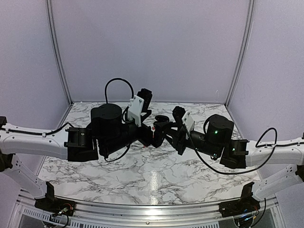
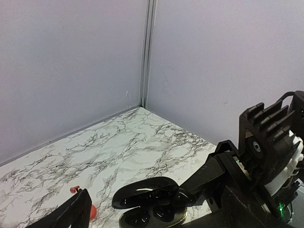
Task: Insert the wireless bluetooth earbuds into the charging case
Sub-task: Adjust the right earbud in the right side groove of the charging case.
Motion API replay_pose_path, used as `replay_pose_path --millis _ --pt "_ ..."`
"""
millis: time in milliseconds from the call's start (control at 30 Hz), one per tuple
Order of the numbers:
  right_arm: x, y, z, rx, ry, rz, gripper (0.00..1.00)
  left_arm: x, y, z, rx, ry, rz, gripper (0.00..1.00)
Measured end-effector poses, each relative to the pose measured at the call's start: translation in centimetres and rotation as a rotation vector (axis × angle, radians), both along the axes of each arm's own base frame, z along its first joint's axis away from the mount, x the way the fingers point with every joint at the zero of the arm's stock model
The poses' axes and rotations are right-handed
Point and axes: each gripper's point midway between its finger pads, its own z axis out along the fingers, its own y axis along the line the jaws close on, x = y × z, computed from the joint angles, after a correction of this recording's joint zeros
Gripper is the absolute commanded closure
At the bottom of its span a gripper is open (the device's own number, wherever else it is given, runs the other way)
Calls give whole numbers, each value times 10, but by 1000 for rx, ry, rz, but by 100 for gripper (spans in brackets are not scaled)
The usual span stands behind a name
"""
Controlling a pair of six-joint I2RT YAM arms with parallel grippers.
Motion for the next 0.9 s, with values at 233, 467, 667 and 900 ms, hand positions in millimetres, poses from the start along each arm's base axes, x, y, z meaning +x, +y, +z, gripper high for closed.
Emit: replay_pose_path --millis 233,467,667,900 --pt "0 0 0 0 0 0 100 6 -5 -9 32 9 26 1" --pt "-1 -2 5 12 -7 0 100 10 -2 -11 44 14 56 1" --pt "-2 -4 10 22 -13 0 100 12 -1 -11 34 24 64 1" --pt "-3 -6 14 30 -18 0 100 13 1 -9 22 30 73 1"
